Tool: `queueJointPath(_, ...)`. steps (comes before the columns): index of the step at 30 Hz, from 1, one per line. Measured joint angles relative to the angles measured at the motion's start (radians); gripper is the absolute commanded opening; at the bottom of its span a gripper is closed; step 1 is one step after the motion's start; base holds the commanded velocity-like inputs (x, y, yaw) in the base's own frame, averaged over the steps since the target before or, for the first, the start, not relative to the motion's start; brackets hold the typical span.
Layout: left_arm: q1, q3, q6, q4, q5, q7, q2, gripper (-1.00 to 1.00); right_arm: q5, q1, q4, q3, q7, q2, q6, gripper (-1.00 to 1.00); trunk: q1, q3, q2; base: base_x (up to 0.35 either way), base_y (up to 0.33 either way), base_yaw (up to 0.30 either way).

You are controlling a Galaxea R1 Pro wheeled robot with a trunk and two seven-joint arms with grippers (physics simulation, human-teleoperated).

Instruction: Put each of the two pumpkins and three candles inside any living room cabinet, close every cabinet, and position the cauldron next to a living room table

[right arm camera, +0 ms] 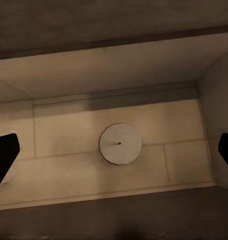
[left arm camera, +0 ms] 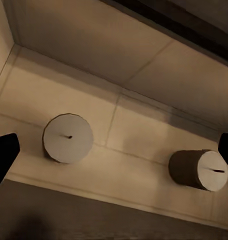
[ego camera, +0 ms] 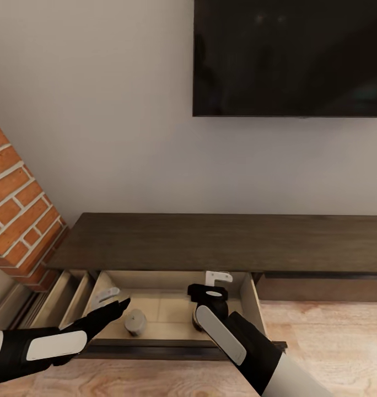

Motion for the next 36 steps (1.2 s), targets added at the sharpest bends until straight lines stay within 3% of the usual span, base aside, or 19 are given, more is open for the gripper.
queueJointPath(16, 0.0, 0.001, 0.0, -0.001, -0.001, 0.0, 0.001, 1.0, 0.0, 0.0, -0.002, 0.029, 0.0, 0.001, -0.001, 1.0, 0.0, 0.001, 0.0, -0.336, 0.0, 0.0)
queueJointPath(36, 0.0, 0.0, 0.001, -0.001, -0.001, -0.001, 0.0, 1.0, -0.001, 0.0, -0.001, 0.029, 0.0, -0.002, -0.002, 1.0, 0.0, 0.029, 0.0, -0.337, -0.006, 0.0)
